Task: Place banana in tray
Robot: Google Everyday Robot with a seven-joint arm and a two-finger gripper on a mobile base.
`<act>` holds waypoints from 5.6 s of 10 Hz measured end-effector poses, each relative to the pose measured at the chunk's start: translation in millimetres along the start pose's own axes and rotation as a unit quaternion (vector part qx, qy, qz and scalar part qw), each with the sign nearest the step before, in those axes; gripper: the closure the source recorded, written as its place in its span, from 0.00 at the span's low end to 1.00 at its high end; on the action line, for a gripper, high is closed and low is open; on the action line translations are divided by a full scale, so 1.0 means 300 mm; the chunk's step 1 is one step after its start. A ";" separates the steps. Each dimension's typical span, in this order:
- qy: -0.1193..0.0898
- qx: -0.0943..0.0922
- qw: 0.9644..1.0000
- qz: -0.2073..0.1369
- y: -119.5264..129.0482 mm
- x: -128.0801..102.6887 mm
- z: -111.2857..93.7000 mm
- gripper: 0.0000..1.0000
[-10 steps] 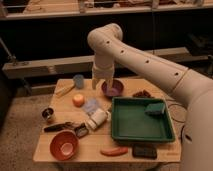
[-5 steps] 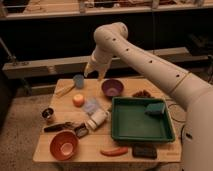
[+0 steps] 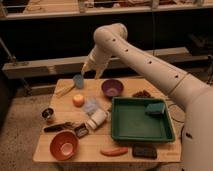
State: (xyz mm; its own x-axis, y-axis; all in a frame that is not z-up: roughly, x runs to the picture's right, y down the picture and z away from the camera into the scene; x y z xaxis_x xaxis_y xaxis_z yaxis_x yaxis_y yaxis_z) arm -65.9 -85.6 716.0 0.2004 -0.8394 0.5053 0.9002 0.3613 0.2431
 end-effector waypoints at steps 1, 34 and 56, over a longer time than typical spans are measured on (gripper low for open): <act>0.002 -0.001 1.000 0.000 0.001 0.000 -0.002 0.50; 0.023 -0.039 0.997 -0.057 -0.471 0.052 0.767 0.20; -0.029 -0.073 0.996 -0.032 -0.364 0.160 1.079 0.20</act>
State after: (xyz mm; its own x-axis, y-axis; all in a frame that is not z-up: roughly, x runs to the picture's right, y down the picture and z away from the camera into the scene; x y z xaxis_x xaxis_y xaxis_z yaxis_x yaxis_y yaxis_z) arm -279.6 -34.0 981.7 0.1227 -0.8324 0.5404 0.9580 0.2415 0.1545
